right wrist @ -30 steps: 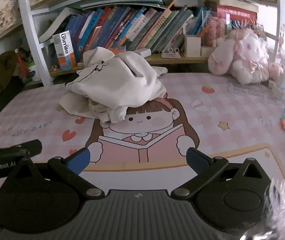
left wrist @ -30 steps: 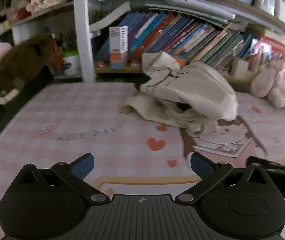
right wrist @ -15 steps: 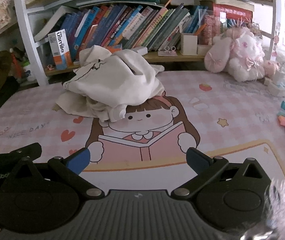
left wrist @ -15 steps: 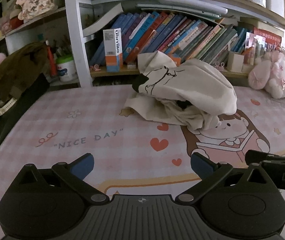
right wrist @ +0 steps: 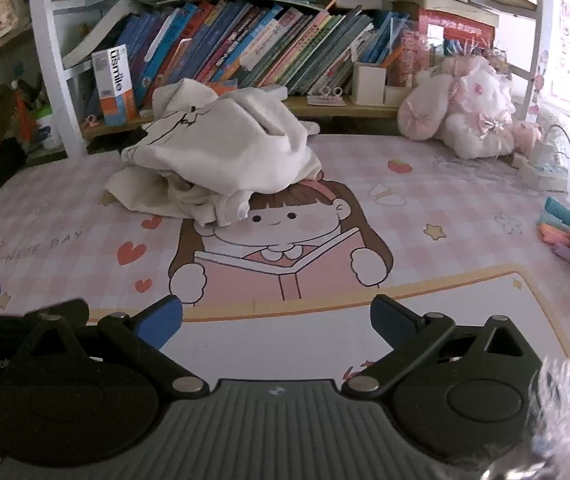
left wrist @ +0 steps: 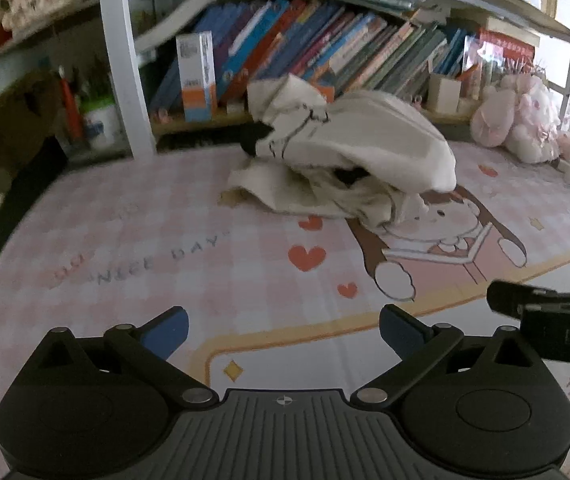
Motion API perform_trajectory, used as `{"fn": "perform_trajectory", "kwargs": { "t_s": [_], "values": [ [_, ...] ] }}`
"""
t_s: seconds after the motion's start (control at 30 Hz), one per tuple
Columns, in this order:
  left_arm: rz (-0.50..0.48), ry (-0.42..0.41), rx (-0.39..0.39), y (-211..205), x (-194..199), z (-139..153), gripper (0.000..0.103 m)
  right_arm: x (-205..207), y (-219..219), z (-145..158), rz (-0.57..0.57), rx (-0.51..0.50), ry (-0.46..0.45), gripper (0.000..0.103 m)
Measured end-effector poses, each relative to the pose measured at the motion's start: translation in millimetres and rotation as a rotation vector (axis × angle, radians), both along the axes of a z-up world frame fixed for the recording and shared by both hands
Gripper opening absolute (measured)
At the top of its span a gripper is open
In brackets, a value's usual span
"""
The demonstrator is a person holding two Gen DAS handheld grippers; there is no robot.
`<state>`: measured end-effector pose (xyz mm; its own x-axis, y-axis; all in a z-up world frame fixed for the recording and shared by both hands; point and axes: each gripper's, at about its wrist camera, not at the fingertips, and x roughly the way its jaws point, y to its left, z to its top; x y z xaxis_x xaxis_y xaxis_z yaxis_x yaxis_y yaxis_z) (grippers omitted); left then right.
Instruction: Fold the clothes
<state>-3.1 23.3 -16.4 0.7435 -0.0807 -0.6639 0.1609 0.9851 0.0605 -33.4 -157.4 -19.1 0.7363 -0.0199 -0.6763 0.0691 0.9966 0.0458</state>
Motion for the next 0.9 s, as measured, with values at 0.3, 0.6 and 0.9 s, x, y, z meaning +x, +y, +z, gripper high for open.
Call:
{"fn": "perform_trajectory", "kwargs": {
  "t_s": [0.3, 0.6, 0.9],
  "values": [
    [0.070, -0.015, -0.025, -6.8, 3.8, 6.4, 0.103, 8.9, -13.5, 4.9, 0.054, 0.032, -0.025, 0.101],
    [0.230, 0.003, -0.047, -36.8, 3.1, 13.5, 0.103, 21.7, -54.2, 3.2, 0.161, 0.071, -0.053, 0.101],
    [0.332, -0.016, -0.009, -66.7, -4.6, 17.7, 0.103, 35.8, -95.8, -5.1, 0.240, 0.130, -0.034, 0.101]
  ]
}}
